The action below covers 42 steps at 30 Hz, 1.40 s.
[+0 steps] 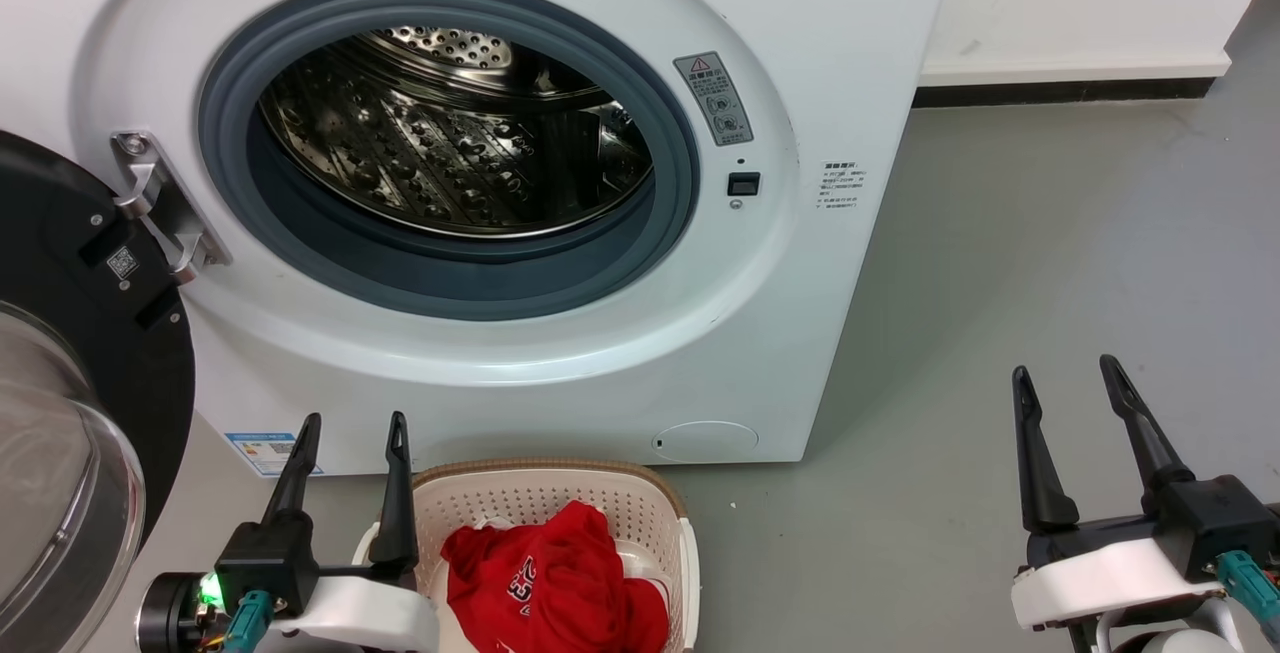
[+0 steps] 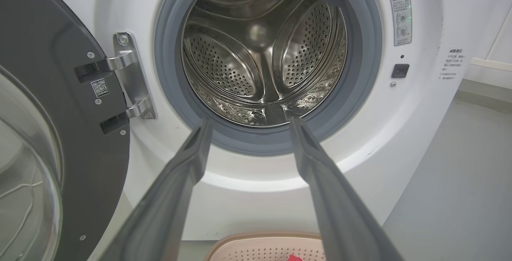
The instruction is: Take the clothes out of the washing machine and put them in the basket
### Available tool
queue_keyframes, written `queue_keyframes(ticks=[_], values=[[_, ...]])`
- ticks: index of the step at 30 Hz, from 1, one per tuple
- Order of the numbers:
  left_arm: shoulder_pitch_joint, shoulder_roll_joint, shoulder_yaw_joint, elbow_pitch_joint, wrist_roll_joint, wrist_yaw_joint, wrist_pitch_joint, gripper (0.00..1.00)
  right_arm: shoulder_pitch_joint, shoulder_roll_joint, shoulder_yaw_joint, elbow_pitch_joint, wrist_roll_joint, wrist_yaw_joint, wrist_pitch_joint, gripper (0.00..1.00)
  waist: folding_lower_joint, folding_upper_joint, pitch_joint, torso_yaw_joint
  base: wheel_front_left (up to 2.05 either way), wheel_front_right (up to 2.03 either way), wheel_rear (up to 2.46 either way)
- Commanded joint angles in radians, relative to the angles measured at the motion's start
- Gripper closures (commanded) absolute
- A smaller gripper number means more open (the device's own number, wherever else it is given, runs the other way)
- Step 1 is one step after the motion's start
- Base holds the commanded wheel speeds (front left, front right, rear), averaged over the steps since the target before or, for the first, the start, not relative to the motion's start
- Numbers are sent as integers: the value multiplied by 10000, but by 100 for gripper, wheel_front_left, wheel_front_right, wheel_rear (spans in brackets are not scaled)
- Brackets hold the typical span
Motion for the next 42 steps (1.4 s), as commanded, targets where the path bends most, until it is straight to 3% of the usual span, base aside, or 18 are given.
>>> queue_keyframes(ticks=[1,4,5,8,24,42], values=[[-102,-15,74,24,63,-49,-22,0,14,10,7,10,56,-11,-19,0,0,-1,30,-13,0,0,0],[-134,-52,153,13,133,-132,-22,0,-13,10,20,12,39,-11,-19,0,0,-1,65,-42,0,0,0],[-9,-51,163,2,78,-119,0,100,-7,0,15,3,18,0,0,100,0,-1,66,-42,0,0,0],[75,-106,169,283,33,-126,38,100,45,6,24,242,44,0,4,100,0,-1,70,-46,0,0,0],[-233,-178,438,557,-3160,-372,849,100,-179,-148,88,580,3672,-1,637,100,0,-1,7,12,0,0,0],[-490,-241,640,768,-6122,-600,1555,100,-396,-243,84,911,6949,-2,1274,100,0,-1,-64,76,0,0,0]])
